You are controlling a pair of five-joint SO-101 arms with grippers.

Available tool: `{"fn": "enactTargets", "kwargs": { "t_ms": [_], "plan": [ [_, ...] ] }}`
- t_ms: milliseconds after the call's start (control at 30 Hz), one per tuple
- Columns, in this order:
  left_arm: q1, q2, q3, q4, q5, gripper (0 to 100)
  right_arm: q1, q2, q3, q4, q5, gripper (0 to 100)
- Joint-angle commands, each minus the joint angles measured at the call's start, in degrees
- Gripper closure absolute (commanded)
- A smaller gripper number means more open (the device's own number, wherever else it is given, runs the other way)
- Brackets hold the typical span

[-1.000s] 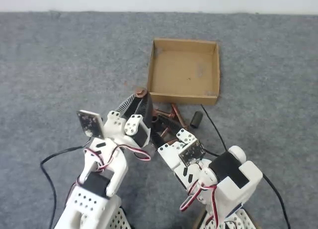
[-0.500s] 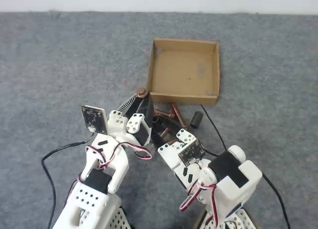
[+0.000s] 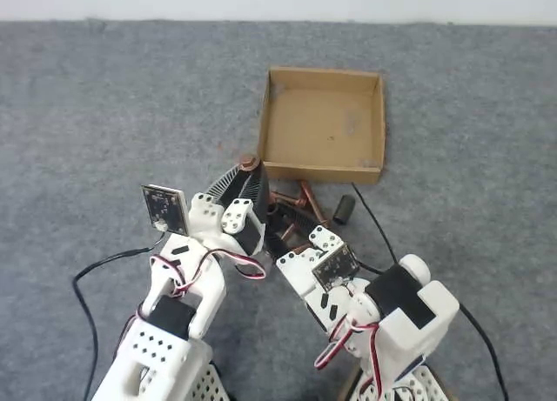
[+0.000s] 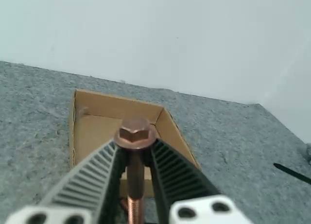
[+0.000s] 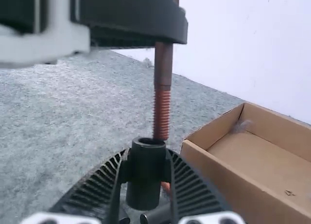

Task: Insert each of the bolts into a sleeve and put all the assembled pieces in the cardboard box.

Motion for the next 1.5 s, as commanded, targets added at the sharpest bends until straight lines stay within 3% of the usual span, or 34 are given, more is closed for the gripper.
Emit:
{"fn": "enactTargets", "kwargs": {
  "t_ms": [0,1467],
  "plan": [
    [0.44,0.44,-2.24,-1.14,-0.62,99,-0.4,-3.47,0.7,-0.13,-0.09,99.2],
    [1.93,0.44,-2.33,-1.49,-0.62,99,1.89,-3.12,-1.49,-0.04,-0.09,99.2]
  ]
}}
